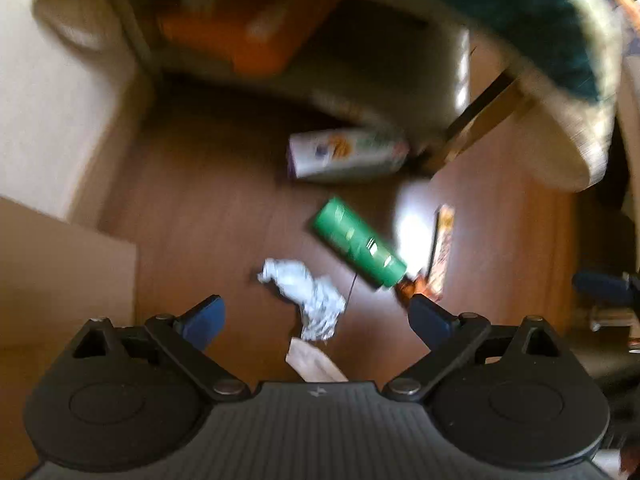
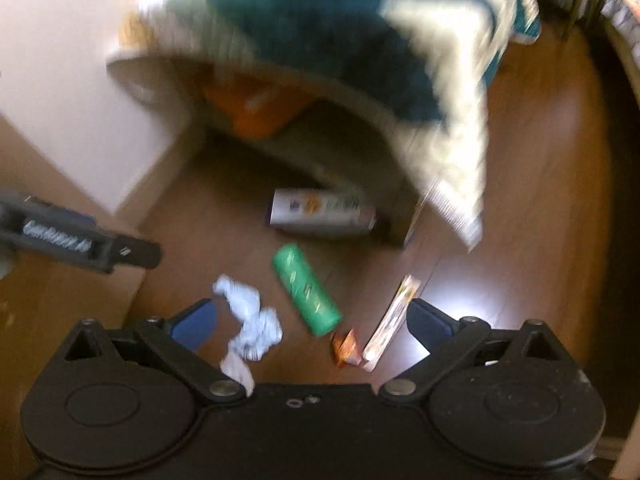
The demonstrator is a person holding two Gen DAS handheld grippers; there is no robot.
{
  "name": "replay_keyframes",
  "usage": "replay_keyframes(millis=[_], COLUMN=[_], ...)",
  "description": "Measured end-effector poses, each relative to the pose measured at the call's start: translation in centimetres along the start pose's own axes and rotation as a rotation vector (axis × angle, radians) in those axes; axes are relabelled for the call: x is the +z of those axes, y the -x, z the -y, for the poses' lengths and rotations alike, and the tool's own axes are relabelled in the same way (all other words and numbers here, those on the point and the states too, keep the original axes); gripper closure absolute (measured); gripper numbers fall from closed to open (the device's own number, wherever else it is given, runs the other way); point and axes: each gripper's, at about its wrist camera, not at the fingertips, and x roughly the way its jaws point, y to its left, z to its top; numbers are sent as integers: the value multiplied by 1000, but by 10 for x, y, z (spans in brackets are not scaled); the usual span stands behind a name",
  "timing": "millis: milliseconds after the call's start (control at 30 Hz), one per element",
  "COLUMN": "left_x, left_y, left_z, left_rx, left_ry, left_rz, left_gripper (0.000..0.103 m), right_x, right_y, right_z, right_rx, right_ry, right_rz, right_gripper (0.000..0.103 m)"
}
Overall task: Collect trash
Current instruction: 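Lower both open tools back toward the trash on the floor, then grasp the crumpled white tissue with left tool while right tool grasps white sock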
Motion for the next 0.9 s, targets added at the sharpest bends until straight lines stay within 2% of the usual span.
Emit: replay_keyframes(millis=[133,267,500,600,700,833,900], left_x=[-12,-17,-12,-8,-9,-11,-13], left_y=[-67,-118,-189,-209,-223,-234,-236], left_z=[-5,-14,-41,-53,-60,-60,-59], left_rx=[13,38,47,45,25,16,15], left_ry=[38,83,170,208,242,240,239], left_rz=[-54,-87,-129,-135,-150,-162,-159], left_gripper=[4,4,4,4,4,5,10], right_x=[-46,-88,-135,-150,-161,-167,-168], right_y=[-62,-110,-165,-183,-202,-216,-217], right_z=[-17,-38,-65,-82,-91,-100,-104], right_rx=[23,52,92,87,100,98,101], right_ry=[50,119,232,332,344,353,363], right_rz=[-94,-176,-274,-302,-335,-356,-353], right_gripper=[4,6,11,19,23,29,34])
